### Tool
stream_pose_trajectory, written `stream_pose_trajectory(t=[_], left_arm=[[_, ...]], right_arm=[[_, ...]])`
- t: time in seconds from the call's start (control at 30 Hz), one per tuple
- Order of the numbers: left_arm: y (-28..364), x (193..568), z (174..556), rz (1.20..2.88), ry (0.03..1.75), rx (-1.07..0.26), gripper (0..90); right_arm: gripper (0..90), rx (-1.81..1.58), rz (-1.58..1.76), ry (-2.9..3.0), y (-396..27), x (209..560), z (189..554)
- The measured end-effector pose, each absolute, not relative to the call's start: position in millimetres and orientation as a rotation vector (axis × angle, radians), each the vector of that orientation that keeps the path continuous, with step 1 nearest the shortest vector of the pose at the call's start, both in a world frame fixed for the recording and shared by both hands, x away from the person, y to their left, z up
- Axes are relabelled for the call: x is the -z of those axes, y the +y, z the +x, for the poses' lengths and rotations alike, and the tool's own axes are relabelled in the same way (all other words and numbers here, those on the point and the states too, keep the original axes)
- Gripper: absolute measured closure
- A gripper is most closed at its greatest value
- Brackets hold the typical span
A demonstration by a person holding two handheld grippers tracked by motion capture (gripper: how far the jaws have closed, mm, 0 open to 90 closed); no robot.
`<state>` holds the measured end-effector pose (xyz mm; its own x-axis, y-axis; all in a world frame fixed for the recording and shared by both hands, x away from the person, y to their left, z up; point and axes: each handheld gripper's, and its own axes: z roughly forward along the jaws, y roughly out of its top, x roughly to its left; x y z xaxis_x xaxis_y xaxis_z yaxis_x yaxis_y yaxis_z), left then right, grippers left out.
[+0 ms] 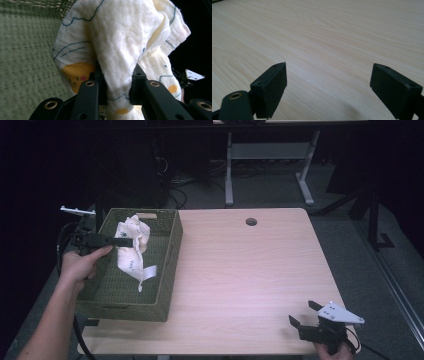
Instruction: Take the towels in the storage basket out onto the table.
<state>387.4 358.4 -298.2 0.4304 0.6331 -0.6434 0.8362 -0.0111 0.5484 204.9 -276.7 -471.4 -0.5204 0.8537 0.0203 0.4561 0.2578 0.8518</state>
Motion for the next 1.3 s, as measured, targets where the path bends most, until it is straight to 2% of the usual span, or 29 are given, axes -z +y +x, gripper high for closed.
stream_pose_trajectory(t=[0.3, 0.73, 1.3], left_arm=[[339, 292, 388, 1.693, 1.185, 0.327, 73.3], [292, 285, 391, 1.745, 1.064, 0.409, 73.3], [245, 293, 396, 1.795, 1.000, 0.476, 73.1]], right_arm=[[13.6, -1.179, 1.188, 2.082, -277, 471, 205], [13.6, -1.186, 1.188, 2.071, -279, 470, 204], [13.6, -1.196, 1.180, 2.069, -279, 468, 204]])
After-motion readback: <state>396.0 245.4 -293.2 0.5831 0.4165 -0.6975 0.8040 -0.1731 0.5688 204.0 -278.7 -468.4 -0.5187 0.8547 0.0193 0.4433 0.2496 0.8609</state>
